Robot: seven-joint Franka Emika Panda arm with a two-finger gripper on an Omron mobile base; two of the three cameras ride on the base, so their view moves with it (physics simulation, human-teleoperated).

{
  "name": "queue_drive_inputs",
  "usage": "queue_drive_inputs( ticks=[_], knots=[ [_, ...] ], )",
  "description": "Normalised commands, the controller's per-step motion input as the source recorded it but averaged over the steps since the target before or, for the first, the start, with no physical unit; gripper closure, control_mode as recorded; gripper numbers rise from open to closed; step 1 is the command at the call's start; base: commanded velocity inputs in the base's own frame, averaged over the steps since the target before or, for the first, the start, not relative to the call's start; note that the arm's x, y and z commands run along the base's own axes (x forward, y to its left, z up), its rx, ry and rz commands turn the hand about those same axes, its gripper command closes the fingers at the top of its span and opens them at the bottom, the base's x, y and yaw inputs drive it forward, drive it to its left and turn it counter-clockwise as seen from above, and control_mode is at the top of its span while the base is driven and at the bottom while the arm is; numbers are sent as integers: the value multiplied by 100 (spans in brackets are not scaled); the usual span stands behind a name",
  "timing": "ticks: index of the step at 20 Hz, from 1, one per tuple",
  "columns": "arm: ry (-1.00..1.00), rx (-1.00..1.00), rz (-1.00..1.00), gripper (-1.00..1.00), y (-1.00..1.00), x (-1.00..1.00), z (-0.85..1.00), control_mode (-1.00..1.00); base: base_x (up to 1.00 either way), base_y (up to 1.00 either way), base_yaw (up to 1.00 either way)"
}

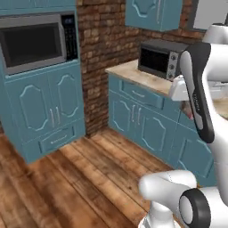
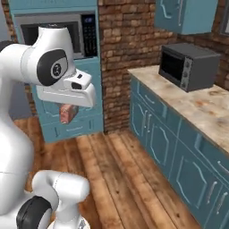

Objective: Pick up the dish brush and bar soap from the sink, and place them back in the cabinet, and close the cabinet door.

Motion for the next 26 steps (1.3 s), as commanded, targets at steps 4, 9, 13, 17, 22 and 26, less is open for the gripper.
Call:
queue_drive_inputs(
  ticks=[4, 9, 13, 17, 22, 26],
  knots=[
    [0, 0, 0, 100, 0, 0, 0, 100, 32, 0, -78],
    [0, 0, 0, 100, 0, 0, 0, 100, 41, 0, -72],
    [0, 0, 0, 100, 0, 0, 0, 100, 53, 0, -64],
    [0, 0, 0, 100, 0, 0, 0, 100, 63, 0, -54],
    [0, 0, 0, 100, 0, 0, 0, 100, 73, 0, -32],
    [0, 0, 0, 100, 0, 0, 0, 100, 79, -2, -24]
  ],
)
